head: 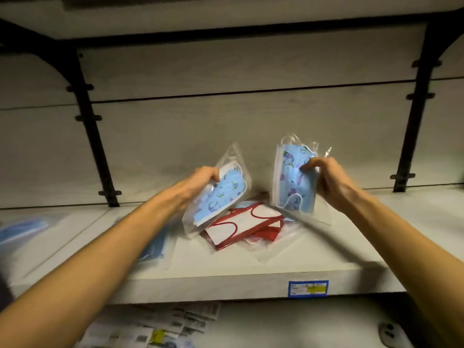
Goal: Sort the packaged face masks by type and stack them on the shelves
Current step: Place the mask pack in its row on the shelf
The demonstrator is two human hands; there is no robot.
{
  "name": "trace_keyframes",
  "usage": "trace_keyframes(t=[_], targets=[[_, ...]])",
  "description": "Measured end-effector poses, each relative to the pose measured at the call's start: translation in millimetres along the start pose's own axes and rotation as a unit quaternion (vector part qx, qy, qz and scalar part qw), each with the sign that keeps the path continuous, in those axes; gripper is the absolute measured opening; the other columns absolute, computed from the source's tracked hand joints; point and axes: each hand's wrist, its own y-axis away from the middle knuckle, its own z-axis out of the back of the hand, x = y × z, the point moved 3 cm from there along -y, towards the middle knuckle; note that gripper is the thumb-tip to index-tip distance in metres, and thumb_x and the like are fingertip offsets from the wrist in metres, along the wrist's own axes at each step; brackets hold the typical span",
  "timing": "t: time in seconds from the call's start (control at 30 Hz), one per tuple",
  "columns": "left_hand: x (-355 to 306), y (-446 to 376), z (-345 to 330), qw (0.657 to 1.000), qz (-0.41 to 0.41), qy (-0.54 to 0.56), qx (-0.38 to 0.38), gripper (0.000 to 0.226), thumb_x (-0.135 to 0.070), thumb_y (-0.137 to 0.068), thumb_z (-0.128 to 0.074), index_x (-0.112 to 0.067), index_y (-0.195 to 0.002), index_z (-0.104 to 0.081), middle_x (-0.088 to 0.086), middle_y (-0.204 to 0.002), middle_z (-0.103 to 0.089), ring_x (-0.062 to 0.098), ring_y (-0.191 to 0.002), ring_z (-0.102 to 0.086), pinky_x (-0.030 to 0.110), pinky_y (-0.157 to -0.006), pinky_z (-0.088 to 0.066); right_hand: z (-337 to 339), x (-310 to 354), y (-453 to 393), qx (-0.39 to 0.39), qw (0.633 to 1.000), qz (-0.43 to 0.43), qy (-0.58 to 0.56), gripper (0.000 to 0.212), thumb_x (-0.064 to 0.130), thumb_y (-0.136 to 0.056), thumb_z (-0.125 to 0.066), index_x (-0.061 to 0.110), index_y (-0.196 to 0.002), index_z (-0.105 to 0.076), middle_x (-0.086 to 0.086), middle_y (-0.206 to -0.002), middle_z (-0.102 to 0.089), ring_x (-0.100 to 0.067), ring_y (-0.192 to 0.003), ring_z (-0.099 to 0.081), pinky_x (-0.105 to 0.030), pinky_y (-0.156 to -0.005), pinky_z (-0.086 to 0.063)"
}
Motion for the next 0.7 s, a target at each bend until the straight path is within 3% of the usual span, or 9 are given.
trace_keyframes(t=[0.07,0.13,0.17,0.23,0.3,0.37,0.47,0.57,0.7], targets=[[3,12,13,0.986,0.039,0.158,0.031,0.027,-0.026,-0.081,-0.054,-0.013,-0.059,-0.063,0.005,-0.056,-0.063,0.020,-0.049,-0.058,0.021,-0.048,-0.045,-15,2,2,0.016,0.999,-0.002,-0.027,0.037,0.001,-0.080,-0.053,-0.006,-0.115,-0.063,-0.017,-0.102,-0.072,-0.033,-0.088,-0.069,-0.043,-0.090,-0.059],[8,24,26,0.969,0.056,0.232,0.071,0.034,-0.029,-0.087,-0.055,-0.007,-0.072,-0.075,0.013,-0.069,-0.071,0.025,-0.059,-0.068,0.027,-0.061,-0.055,-30,6,9,0.042,0.998,-0.006,-0.039,0.017,0.001,-0.082,-0.052,0.003,-0.094,-0.064,-0.007,-0.077,-0.069,-0.021,-0.065,-0.066,-0.025,-0.063,-0.057],[12,31,32,0.967,0.062,0.236,0.078,0.031,-0.031,-0.085,-0.059,-0.005,-0.081,-0.076,0.015,-0.077,-0.072,0.028,-0.066,-0.069,0.032,-0.071,-0.056,-38,7,12,0.053,0.998,-0.006,-0.039,0.014,0.002,-0.082,-0.053,0.004,-0.091,-0.064,-0.005,-0.074,-0.067,-0.019,-0.063,-0.064,-0.024,-0.061,-0.054],[23,46,47,0.971,0.080,0.213,0.067,0.022,-0.026,-0.080,-0.065,-0.007,-0.080,-0.075,0.015,-0.078,-0.072,0.030,-0.070,-0.069,0.035,-0.077,-0.056,-53,9,21,0.080,0.996,-0.001,-0.042,0.016,0.002,-0.083,-0.054,0.002,-0.094,-0.066,-0.008,-0.082,-0.069,-0.022,-0.069,-0.066,-0.027,-0.064,-0.057],[33,63,64,0.974,0.088,0.206,0.045,0.018,-0.017,-0.082,-0.062,-0.006,-0.072,-0.073,0.013,-0.071,-0.071,0.027,-0.062,-0.070,0.031,-0.065,-0.059,-70,13,34,0.097,0.995,0.008,-0.037,0.014,0.002,-0.084,-0.056,0.000,-0.092,-0.066,-0.011,-0.085,-0.069,-0.022,-0.070,-0.068,-0.023,-0.054,-0.055],[43,77,81,0.970,0.090,0.224,0.038,0.019,-0.012,-0.086,-0.059,-0.004,-0.081,-0.075,0.015,-0.077,-0.074,0.029,-0.066,-0.073,0.033,-0.062,-0.061,-89,13,48,0.114,0.993,0.005,-0.034,0.017,0.003,-0.085,-0.058,-0.002,-0.099,-0.066,-0.013,-0.091,-0.071,-0.024,-0.077,-0.069,-0.022,-0.055,-0.057],[57,99,109,0.965,0.085,0.249,0.017,0.021,-0.014,-0.090,-0.056,-0.003,-0.099,-0.071,0.016,-0.087,-0.074,0.032,-0.078,-0.070,0.040,-0.081,-0.057,-123,8,75,0.146,0.988,-0.004,-0.046,0.024,0.004,-0.086,-0.057,-0.002,-0.107,-0.066,-0.012,-0.088,-0.077,-0.024,-0.069,-0.074,-0.027,-0.056,-0.060],[78,119,140,0.957,0.101,0.272,-0.014,0.025,-0.018,-0.092,-0.053,-0.005,-0.104,-0.070,0.016,-0.092,-0.073,0.034,-0.081,-0.069,0.046,-0.094,-0.053,-157,-1,102,0.176,0.983,-0.011,-0.048,0.030,0.009,-0.087,-0.056,0.003,-0.116,-0.064,-0.014,-0.103,-0.077,-0.030,-0.084,-0.076,-0.038,-0.070,-0.063],[106,146,190,0.956,0.082,0.266,-0.089,0.030,-0.016,-0.093,-0.056,-0.003,-0.117,-0.067,0.019,-0.104,-0.076,0.036,-0.091,-0.074,0.049,-0.091,-0.058,-192,-14,129,0.172,0.984,-0.017,-0.048,0.023,0.010,-0.084,-0.053,0.006,-0.101,-0.068,-0.012,-0.088,-0.077,-0.028,-0.072,-0.075,-0.036,-0.061,-0.062]])
